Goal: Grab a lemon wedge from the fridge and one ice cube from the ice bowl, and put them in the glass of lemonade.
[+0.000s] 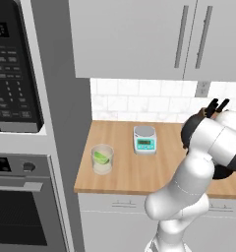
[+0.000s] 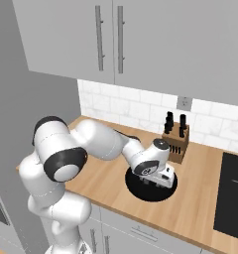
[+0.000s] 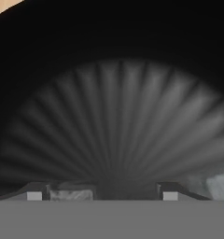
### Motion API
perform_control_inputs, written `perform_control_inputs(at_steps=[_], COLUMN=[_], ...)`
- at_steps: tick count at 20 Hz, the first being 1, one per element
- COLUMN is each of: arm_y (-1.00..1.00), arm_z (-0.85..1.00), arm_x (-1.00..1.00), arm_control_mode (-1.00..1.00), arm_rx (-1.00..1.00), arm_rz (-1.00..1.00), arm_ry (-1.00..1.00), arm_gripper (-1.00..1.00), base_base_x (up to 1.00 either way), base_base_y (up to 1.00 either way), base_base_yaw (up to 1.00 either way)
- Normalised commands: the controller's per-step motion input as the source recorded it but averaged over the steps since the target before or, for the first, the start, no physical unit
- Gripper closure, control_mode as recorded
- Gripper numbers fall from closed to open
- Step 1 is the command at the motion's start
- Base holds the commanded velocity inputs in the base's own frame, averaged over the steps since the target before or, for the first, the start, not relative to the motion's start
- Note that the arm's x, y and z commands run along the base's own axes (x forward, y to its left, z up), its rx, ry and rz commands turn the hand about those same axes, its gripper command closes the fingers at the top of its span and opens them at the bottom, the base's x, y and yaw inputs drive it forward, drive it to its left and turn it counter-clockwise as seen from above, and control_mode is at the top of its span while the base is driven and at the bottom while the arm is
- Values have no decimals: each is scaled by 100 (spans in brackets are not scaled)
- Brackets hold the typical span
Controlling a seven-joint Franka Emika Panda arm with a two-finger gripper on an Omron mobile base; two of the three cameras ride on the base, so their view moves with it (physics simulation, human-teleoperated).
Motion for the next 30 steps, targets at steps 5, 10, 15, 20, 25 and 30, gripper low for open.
perform_control_inputs(at_steps=[5, 10, 15, 20, 25, 30], arm_y=[2, 0, 0, 0, 0, 0], arm_z=[-13, -11, -19, -21, -19, -14], arm_x=[0, 0, 0, 0, 0, 0], arm_control_mode=[-100, -100, -100, -100, -100, -100], arm_rx=[0, 0, 0, 1, 1, 1], arm_rz=[0, 0, 0, 0, 0, 0], arm_ry=[0, 0, 0, 0, 0, 0], arm_gripper=[-100, -100, -100, 100, 100, 100], base_base_x=[0, 0, 0, 0, 0, 0], base_base_y=[0, 0, 0, 0, 0, 0], base_base_yaw=[0, 0, 0, 0, 0, 0])
